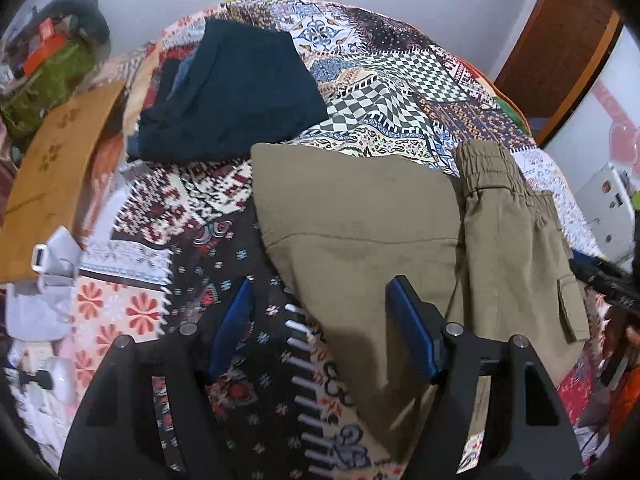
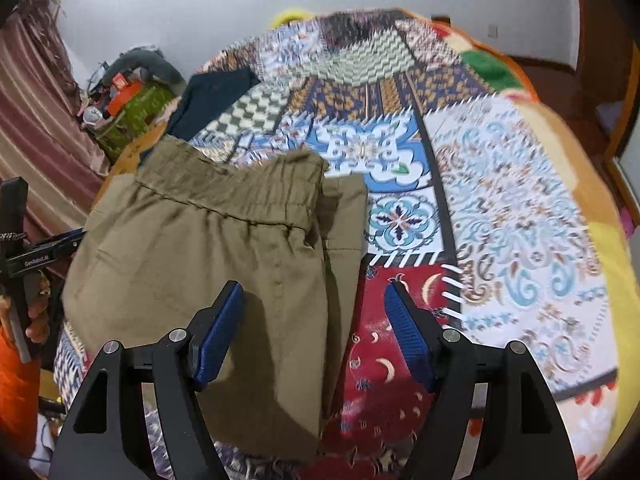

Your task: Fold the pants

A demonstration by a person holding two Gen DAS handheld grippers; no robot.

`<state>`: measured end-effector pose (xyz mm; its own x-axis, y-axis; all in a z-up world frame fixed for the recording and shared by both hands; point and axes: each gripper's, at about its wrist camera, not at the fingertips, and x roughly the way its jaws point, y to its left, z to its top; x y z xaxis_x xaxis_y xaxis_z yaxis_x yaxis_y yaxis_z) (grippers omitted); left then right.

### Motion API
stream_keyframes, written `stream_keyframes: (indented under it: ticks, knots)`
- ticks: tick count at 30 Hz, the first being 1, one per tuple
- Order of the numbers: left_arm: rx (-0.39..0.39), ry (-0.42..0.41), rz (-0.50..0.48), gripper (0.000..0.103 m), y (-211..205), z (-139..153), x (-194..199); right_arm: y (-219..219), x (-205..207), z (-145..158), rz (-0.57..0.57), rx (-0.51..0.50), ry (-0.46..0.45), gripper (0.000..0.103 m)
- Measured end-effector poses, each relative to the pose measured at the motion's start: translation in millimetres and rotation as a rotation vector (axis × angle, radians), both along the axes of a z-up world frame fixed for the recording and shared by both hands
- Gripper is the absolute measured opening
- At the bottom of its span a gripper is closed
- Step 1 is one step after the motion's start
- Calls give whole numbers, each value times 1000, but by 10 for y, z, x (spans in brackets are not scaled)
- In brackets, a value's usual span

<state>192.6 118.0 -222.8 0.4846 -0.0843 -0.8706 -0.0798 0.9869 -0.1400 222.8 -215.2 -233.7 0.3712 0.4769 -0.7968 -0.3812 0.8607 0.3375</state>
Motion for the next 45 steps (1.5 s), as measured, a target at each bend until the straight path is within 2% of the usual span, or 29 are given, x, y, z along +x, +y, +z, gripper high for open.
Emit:
stream_keyframes:
  ticks: [4,9,11,12,14,16,17,18,19,21,24,28,35,41,45]
  knots:
    - [-67,5,-12,63,36,-43,59,47,103,-120,19,6,17,69]
    - [-153,21,-18,56,59,-105,156,9,259,-259,24,106,77,69]
    - [-156,19,-18,53,49,-104,184,11,281,-290,30,132,90,63]
    - [-155,17,-19,51,49,-98,181,19,278,-291,37,145,95,54]
    - [-140,11,-13,46,27,-84,183,44,280,-281,40,148,96,47]
    - [-144,11,9,42,41,-86,179,83,266,-249,52,134,81,34]
    - [-161,13,19,38,55,-91,172,98,257,-231,53,124,73,32]
    - [-197,15,13,25,65,-95,163,108,260,-220,57,117,64,29]
    - [-207,16,18,22,66,-86,156,107,247,-200,61,107,44,26]
    - [-183,9,16,9,24,-44,151,132,217,-158,67,78,10,22]
    - [-140,-8,8,4,-49,24,137,140,181,-68,64,55,-49,15]
    - [-37,-86,-15,2,-180,248,57,163,181,85,70,36,-108,11]
    - [36,-204,-35,2,-247,659,17,292,311,386,102,44,-160,10]
    - [122,-274,-21,2,-103,980,166,542,444,716,153,40,-248,7]
    - [141,-312,7,2,90,1139,289,764,605,916,176,35,-310,7]
